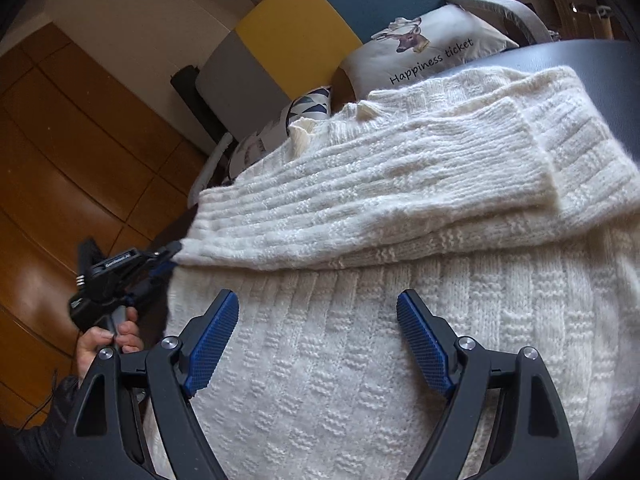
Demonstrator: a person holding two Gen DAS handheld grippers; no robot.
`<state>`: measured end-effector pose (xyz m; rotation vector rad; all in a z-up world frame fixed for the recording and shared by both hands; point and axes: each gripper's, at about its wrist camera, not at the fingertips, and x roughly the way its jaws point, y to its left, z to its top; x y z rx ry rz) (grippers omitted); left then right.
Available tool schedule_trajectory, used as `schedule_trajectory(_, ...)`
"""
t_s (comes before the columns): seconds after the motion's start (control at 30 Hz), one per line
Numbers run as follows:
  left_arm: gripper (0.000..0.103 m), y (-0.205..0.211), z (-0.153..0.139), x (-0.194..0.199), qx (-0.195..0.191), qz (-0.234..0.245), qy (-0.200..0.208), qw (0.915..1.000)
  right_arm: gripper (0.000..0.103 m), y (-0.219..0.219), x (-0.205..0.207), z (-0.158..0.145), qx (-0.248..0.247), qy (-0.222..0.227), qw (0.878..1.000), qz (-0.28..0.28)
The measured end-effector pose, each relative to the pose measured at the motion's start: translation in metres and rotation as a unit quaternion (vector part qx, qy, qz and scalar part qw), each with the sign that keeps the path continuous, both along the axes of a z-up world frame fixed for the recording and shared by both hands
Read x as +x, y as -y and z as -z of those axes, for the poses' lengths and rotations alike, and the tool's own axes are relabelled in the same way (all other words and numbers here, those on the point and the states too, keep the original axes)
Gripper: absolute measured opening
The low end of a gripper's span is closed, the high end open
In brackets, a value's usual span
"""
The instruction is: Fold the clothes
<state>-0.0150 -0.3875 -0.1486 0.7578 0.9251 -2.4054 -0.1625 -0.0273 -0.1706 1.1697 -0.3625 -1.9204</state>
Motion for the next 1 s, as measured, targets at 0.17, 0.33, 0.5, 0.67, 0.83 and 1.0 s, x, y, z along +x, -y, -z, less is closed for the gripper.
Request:
schedule_trajectory(0.17, 0.009, 0.001, 0.029, -0.012, 0.012, 0.013, 0.064, 0.9978, 0.084, 0.001, -0.003, 0.002, 0.011, -0.004, 1.0, 0.0)
schedule_trajectory(0.33, 0.009, 0.009, 0.031, -0.002, 0.025, 0.012, 0.049, 0.9984, 0.084, -0.019, -0.008, -0.008, -0.009, -0.002, 1.0, 0.02)
schedule_trajectory(0.5, 0.024, 0.021, 0.034, 0.003, 0.137, 0.036, -0.019, 0.9897, 0.084, -0.062, -0.025, -0.017, -0.098, 0.033, 0.992, 0.074)
schedule_trajectory(0.67, 0.024, 0.018, 0.035, -0.008, 0.143, 0.038, -0.01, 0.9889, 0.084, -0.086, -0.046, -0.02, -0.153, 0.054, 0.98, 0.112)
schedule_trajectory(0.83, 0.01, 0.006, 0.031, -0.011, 0.089, 0.039, 0.023, 0.995, 0.084, -0.087, -0.06, -0.009, -0.175, 0.085, 0.973, 0.128)
schedule_trajectory(1.0, 0.009, 0.003, 0.032, -0.01, 0.071, 0.044, 0.034, 0.9959, 0.08, -0.084, -0.059, 0.003, -0.163, 0.096, 0.971, 0.143)
